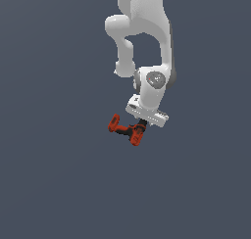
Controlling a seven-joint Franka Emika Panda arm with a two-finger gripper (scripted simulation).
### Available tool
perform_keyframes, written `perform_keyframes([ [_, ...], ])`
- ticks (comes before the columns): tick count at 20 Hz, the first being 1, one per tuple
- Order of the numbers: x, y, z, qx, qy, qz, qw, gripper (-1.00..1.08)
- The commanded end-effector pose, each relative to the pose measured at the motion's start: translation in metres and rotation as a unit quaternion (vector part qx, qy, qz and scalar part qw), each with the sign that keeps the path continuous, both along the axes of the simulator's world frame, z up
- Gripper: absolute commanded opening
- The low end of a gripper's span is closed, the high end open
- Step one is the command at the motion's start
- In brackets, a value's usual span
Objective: Pick up the object and move it to a goal position.
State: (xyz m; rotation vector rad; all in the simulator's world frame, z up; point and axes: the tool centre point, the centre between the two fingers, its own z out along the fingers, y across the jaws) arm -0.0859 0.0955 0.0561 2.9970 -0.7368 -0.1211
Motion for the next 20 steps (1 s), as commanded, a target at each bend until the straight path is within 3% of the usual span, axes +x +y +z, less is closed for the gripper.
perform_keyframes([
  [1,0.0,0.0,0.0,0.0,0.0,0.0,1.0,0.68],
  [14,-0.004,-0.001,-0.03,0.0,0.0,-0.002,1.0,0.68],
  [15,-0.004,-0.001,-0.03,0.0,0.0,-0.002,1.0,-1.0],
  [20,-0.004,-0.001,-0.03,0.0,0.0,-0.002,1.0,-1.0],
])
